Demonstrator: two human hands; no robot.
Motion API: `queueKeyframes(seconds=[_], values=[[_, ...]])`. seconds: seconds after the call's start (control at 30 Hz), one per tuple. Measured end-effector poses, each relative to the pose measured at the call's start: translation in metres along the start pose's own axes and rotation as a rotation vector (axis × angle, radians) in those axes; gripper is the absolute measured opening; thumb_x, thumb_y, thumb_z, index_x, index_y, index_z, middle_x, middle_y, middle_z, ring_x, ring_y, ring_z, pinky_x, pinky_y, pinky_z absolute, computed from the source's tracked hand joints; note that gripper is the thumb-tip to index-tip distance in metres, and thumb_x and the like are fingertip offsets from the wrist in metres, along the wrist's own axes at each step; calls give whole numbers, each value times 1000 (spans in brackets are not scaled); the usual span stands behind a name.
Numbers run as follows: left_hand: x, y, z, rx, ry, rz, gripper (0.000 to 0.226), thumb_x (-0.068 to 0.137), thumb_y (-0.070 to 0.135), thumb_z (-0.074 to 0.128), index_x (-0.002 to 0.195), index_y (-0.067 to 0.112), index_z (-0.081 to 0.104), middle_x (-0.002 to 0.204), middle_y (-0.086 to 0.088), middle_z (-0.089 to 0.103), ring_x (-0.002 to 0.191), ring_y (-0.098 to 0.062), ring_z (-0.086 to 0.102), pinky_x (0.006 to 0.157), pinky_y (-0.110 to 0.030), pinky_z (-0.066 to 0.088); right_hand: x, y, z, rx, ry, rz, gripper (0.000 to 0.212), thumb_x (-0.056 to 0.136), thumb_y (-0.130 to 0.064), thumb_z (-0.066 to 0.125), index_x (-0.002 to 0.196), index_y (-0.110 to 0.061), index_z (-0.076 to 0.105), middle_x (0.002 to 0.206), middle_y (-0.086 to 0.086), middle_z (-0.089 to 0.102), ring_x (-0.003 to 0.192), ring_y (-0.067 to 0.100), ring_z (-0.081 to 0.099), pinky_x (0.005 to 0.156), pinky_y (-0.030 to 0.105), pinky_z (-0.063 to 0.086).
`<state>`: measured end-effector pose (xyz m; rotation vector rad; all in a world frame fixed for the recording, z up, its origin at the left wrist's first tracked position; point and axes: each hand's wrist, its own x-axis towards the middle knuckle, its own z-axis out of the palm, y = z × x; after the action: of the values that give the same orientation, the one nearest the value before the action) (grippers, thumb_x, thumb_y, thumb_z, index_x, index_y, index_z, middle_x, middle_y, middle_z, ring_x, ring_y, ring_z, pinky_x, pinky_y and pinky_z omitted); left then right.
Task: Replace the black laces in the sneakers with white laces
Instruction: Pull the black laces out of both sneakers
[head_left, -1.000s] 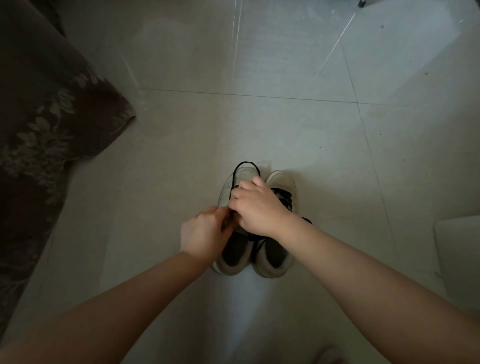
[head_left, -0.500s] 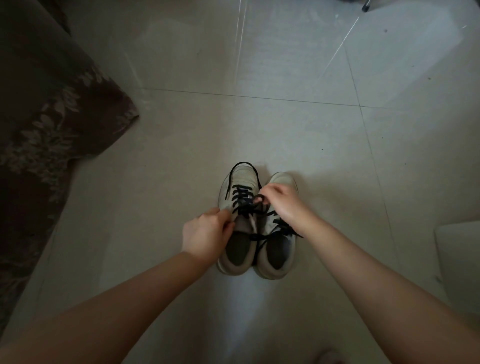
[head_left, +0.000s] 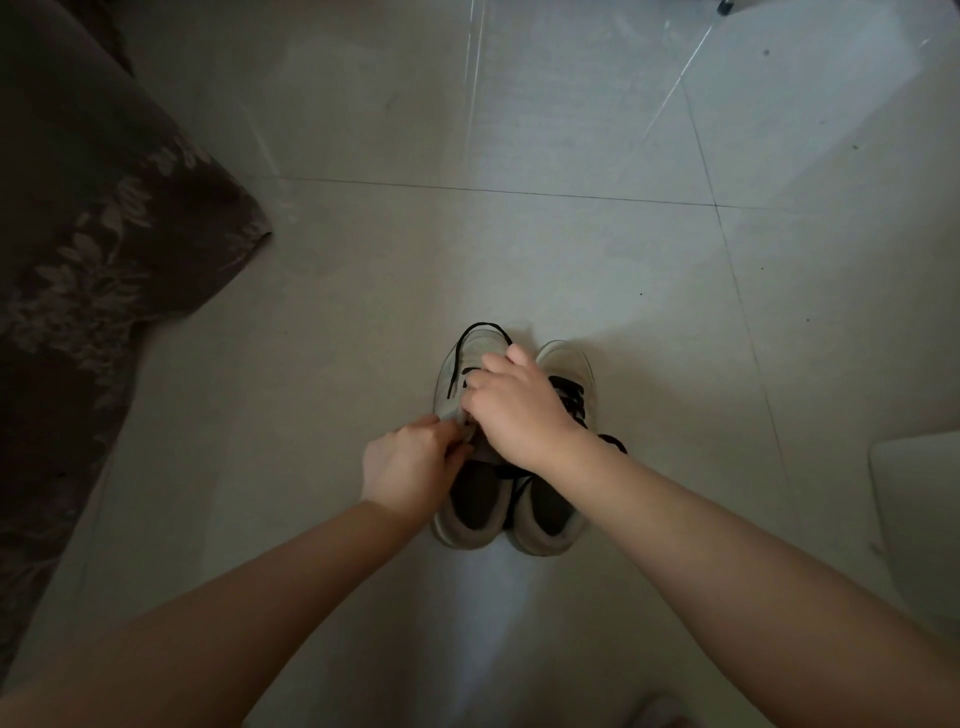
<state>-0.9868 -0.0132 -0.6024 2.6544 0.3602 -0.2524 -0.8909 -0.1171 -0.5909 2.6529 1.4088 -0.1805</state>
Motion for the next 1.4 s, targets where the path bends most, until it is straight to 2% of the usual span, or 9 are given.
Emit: queueKeyframes(seconds=[0.23,0.4,0.53,0.7,0.87,1.0,1.17,1.3,1.4], values=[[-1,-5,1,-17,20,-4,22,93,39,51,99,24,65,98,2,63,95,-25,62,64,-27,38,-11,53,-25,428,185,553,13,88,-12,52,90,-19,61,101,-2,61,104,24,50,83,33,27],[1,-1,3,-16,26,5,20,92,40,53,98,26,66,99,3,63,95,-23,62,63,-26,33,-9,39,-19,289,134,305,32,85,-21,60,118,-20,61,118,-1,61,114,27,49,89,36,31],[0,1,2,-1,19,10,23,90,40,55,104,25,66,99,0,63,94,-26,63,62,-27,33,-1,5,-9,194,-15,-36,24,83,-12,58,102,-22,69,102,-5,64,106,22,50,88,35,22],[0,-1,1,-29,26,8,20,89,38,57,96,23,68,94,-1,65,91,-27,63,61,-27,34,-1,2,2,103,41,-41,20,55,5,58,59,-14,63,62,0,56,69,25,57,74,32,23],[1,-5,2,-49,41,5,19,89,37,58,91,21,68,92,0,65,90,-27,63,63,-28,40,-6,25,3,161,283,208,24,60,4,63,74,-15,64,76,1,60,78,27,58,76,33,25],[3,-5,4,-46,22,8,21,91,40,54,95,23,67,94,1,64,91,-24,62,65,-28,42,-15,46,-4,269,263,470,15,79,-3,62,87,-16,65,89,1,61,91,29,54,79,33,25],[2,-4,5,-46,54,17,20,89,38,58,93,22,69,91,-1,65,88,-28,63,60,-28,35,-11,22,6,325,238,96,31,76,-14,69,106,-22,69,105,-3,65,105,23,50,85,36,32],[2,-3,2,-21,37,17,22,90,39,55,104,26,66,95,0,64,92,-25,63,61,-27,34,-6,5,20,176,173,-32,22,56,-5,78,71,-21,73,74,-4,62,82,24,59,82,34,25],[1,-3,2,-19,29,9,22,91,40,54,103,26,66,96,0,64,93,-24,62,63,-28,37,-6,1,20,120,202,-24,15,64,-5,61,62,-18,68,64,-3,55,71,23,56,82,34,28]])
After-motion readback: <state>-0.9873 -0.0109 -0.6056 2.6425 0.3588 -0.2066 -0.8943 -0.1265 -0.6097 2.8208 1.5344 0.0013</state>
